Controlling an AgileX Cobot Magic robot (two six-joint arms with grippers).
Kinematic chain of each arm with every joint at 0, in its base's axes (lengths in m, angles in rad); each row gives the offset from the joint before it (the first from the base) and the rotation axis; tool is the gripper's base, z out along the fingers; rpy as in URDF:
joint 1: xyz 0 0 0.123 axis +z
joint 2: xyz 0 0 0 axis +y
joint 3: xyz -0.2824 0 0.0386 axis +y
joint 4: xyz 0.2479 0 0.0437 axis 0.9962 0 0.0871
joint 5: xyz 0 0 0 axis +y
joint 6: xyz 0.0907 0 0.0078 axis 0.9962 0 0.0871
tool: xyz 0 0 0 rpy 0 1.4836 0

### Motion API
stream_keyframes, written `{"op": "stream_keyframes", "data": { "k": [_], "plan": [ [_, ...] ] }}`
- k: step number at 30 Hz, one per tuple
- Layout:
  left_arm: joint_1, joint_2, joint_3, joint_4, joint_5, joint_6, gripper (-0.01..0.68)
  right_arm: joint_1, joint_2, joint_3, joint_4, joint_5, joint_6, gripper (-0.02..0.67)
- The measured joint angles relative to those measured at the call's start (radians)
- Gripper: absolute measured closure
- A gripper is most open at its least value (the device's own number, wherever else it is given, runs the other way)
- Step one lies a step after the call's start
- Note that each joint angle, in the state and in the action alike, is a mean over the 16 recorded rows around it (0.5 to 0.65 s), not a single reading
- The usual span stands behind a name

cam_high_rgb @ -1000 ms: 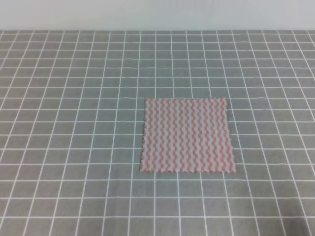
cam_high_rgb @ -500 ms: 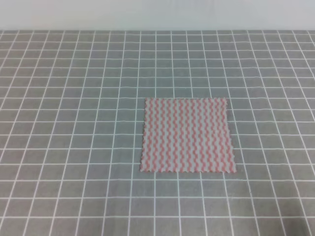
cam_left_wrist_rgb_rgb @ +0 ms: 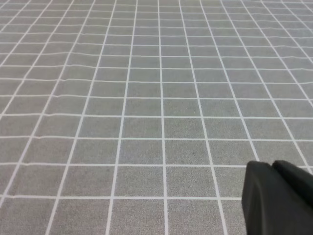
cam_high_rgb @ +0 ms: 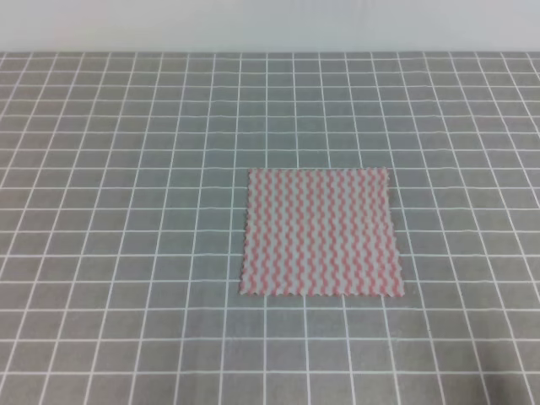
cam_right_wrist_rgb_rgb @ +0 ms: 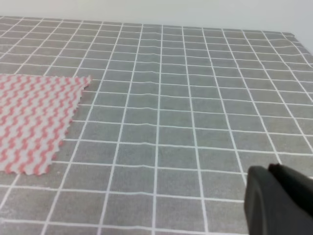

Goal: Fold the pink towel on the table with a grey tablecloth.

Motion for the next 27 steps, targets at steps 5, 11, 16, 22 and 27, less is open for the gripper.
{"op": "stream_keyframes", "data": {
  "k": [5, 11, 16, 22, 27],
  "plan": [
    [0.0, 0.002, -0.002, 0.0, 0.0, 0.0, 0.675, 0.01, 0.0, -0.005, 0.0, 0.003, 0.001, 0.666],
    [0.0, -0.007, 0.003, 0.009, -0.001, 0.0, 0.675, 0.011, 0.0, -0.009, -0.001, 0.006, 0.001, 0.666],
    [0.0, -0.004, 0.002, 0.057, -0.004, 0.0, 0.675, 0.011, 0.0, -0.009, 0.002, 0.003, 0.002, 0.666],
    [0.0, -0.004, 0.002, 0.067, -0.061, -0.022, 0.675, 0.011, 0.0, -0.009, 0.094, -0.026, 0.002, 0.666],
    [0.0, -0.002, 0.002, -0.046, -0.161, -0.092, 0.675, 0.01, -0.001, -0.012, 0.348, -0.055, 0.003, 0.666]
  ]
}}
